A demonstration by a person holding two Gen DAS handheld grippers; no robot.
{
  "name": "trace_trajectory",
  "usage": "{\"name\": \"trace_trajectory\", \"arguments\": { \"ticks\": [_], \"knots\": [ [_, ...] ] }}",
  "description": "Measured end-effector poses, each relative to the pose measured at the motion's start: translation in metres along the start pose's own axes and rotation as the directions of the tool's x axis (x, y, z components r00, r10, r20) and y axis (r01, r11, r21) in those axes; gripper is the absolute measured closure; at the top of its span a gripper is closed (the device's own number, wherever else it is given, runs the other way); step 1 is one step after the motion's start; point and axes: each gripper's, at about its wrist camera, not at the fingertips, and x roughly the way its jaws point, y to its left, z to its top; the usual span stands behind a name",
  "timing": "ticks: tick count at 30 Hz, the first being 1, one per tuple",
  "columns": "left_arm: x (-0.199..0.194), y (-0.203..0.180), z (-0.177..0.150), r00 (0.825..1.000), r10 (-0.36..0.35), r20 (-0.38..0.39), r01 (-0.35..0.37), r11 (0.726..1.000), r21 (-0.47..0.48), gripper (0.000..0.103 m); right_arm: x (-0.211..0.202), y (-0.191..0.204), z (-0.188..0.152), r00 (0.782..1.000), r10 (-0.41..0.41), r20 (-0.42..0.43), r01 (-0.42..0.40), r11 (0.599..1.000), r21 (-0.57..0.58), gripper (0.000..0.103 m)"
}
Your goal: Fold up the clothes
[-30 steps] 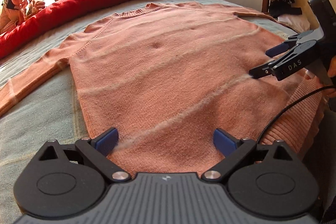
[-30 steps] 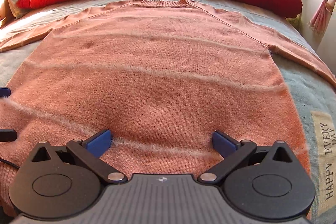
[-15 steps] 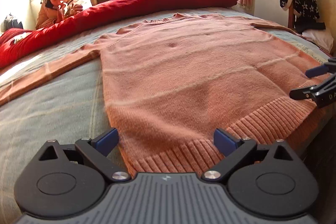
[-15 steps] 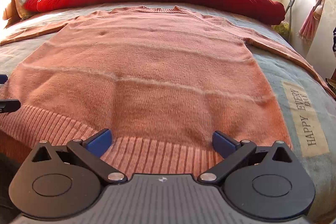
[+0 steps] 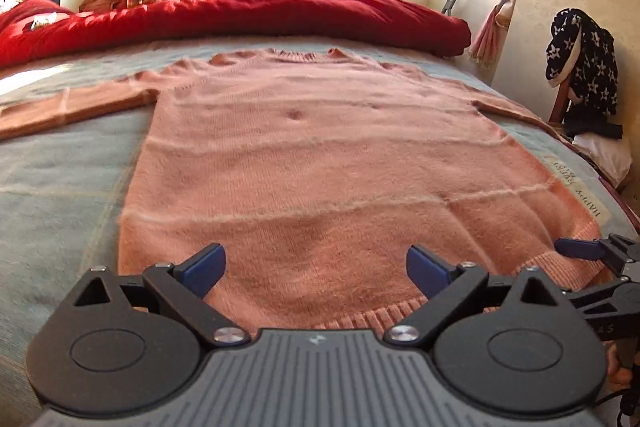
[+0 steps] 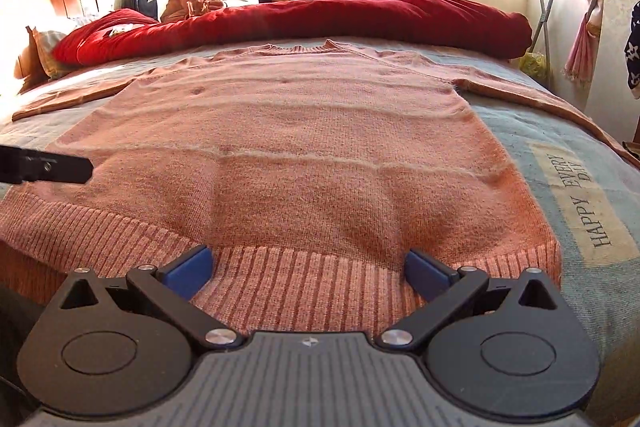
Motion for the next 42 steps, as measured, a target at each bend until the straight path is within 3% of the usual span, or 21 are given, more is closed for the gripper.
{"name": "trace_trajectory", "arguments": {
  "ticks": [2, 8, 12, 16, 21, 26, 32, 42],
  "knots": [
    [-0.001, -0.005, -0.011, 1.0, 0.017, 0.017, -0.018, 0.999, 0.029, 0.006, -0.001, -0.002, -0.001, 1.0, 0.01, 0.003, -0.01, 1.0, 0.002, 0.0],
    [-0.012, 0.008, -0.017, 0.999, -0.028, 0.019, 0.029, 0.999, -0.02, 0.006, -0.008, 0.002, -0.001, 1.0, 0.0, -0.012, -0.001, 1.0, -0.012, 0.0],
    [-0.014, 0.011, -0.02, 0.999, -0.043, 0.032, 0.043, 0.999, -0.025, 0.006, -0.015, -0.009, 0.019, 0.999, 0.03, -0.039, -0.028, 0.998, 0.058, 0.0],
    [-0.014, 0.014, -0.02, 0.997, -0.059, 0.043, 0.061, 0.997, -0.041, 0.006, -0.017, -0.025, 0.041, 1.0, -0.002, 0.024, -0.001, 0.994, 0.11, 0.0],
    [-0.018, 0.024, -0.023, 0.992, -0.111, 0.064, 0.116, 0.99, -0.085, 0.006, 0.018, -0.053, 0.035, 0.992, -0.05, -0.115, 0.076, 0.969, 0.236, 0.0],
    [-0.02, 0.031, -0.027, 0.985, -0.15, 0.086, 0.159, 0.982, -0.104, 0.006, 0.012, -0.041, 0.015, 0.993, -0.095, -0.066, 0.104, 0.985, 0.136, 0.0],
    [-0.021, 0.033, -0.031, 0.98, -0.17, 0.105, 0.179, 0.98, -0.088, 0.006, 0.016, -0.037, 0.014, 0.987, -0.153, -0.045, 0.158, 0.972, 0.174, 0.0],
    [-0.036, 0.02, -0.035, 0.992, -0.113, 0.057, 0.114, 0.993, -0.014, 0.006, 0.011, -0.032, -0.004, 0.982, -0.177, 0.068, 0.165, 0.974, 0.155, 0.0]
  ]
}}
